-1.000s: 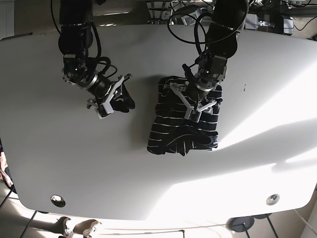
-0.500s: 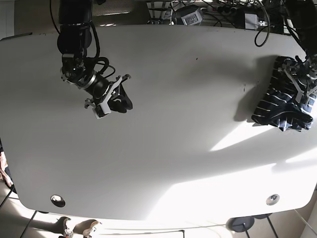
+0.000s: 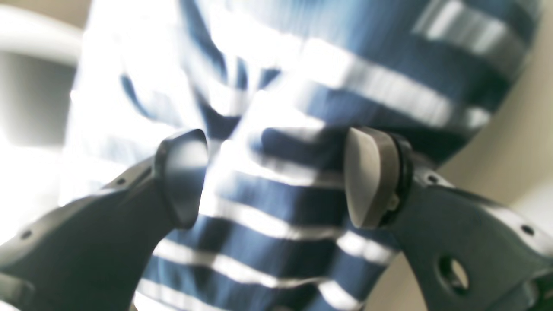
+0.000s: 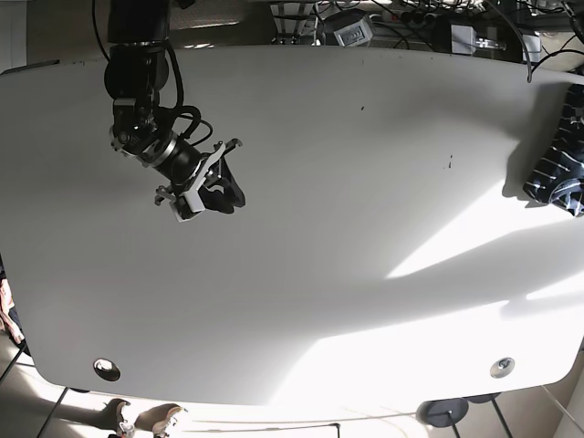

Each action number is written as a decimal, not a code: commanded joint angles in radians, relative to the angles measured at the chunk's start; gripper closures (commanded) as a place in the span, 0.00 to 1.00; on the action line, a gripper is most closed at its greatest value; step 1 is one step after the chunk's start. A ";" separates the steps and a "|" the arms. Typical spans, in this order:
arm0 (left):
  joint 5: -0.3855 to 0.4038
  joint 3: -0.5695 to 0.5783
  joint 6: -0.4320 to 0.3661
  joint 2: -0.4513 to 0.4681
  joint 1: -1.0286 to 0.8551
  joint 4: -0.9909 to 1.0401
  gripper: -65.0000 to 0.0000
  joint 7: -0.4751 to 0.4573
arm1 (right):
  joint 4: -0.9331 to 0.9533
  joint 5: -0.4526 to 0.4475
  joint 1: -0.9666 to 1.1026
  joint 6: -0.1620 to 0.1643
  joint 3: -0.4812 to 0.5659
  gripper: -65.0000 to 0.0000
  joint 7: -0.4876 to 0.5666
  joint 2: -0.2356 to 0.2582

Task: Fold the T-shirt properly

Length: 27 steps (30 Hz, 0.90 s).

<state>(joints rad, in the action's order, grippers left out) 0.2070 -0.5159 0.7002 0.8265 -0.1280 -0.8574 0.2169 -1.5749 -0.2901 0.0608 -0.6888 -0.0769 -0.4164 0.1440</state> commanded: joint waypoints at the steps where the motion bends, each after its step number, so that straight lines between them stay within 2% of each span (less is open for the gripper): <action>1: 0.081 -0.010 -0.002 0.026 -0.006 -0.066 0.29 -0.027 | -0.065 -0.013 0.004 -0.007 -0.005 0.80 0.029 0.006; 4: 0.151 -0.005 -0.002 0.007 -0.031 -0.174 0.29 -0.027 | -0.118 -0.010 0.017 -0.004 -0.007 0.80 0.029 0.009; 6: 0.161 -0.005 -0.002 -0.052 -0.042 -0.276 0.29 -0.027 | -0.123 -0.007 0.018 -0.001 -0.013 0.80 0.032 0.012; 7: 0.147 -0.005 -0.002 -0.086 -0.040 -0.331 0.29 -0.027 | -0.121 0.009 0.024 0.013 -0.034 0.80 0.034 0.012; 9: 0.102 -0.003 -0.002 -0.158 -0.038 -0.432 0.30 -0.027 | -0.121 0.073 0.040 0.040 -0.079 0.80 0.054 0.004; 11: 0.029 0.004 -0.002 -0.281 -0.002 -0.532 0.30 -0.029 | -0.117 0.145 0.053 0.054 -0.099 0.80 0.119 0.004; 12: -0.031 0.035 -0.002 -0.358 0.031 -0.570 0.30 -0.029 | -0.118 0.170 0.075 0.073 -0.126 0.80 0.159 0.004; 16: -0.172 0.053 -0.002 -0.559 0.047 -0.669 0.31 -0.030 | -0.118 0.206 0.144 0.105 -0.194 0.79 0.278 0.004; 18: -0.217 0.090 -0.040 -0.658 0.046 -0.688 0.35 -0.032 | -0.115 0.233 0.181 0.106 -0.246 0.79 0.334 0.004; 21: -0.238 0.127 -0.078 -0.723 -0.022 -0.745 0.38 -0.034 | -0.114 0.214 0.259 0.106 -0.294 0.79 0.382 0.004; 24: -0.240 0.167 -0.185 -0.816 -0.138 -0.847 0.38 -0.034 | -0.097 0.211 0.342 0.099 -0.332 0.80 0.439 0.004; 27: -0.240 0.216 -0.299 -0.889 -0.289 -0.952 0.38 -0.037 | -0.094 0.210 0.449 0.103 -0.331 0.80 0.554 0.004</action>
<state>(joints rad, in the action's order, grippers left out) -0.0471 -0.2840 0.3836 -0.0795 -0.4503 -1.8000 0.2066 -1.6531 -0.0593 0.5243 -0.5835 -0.4011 0.1150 0.1410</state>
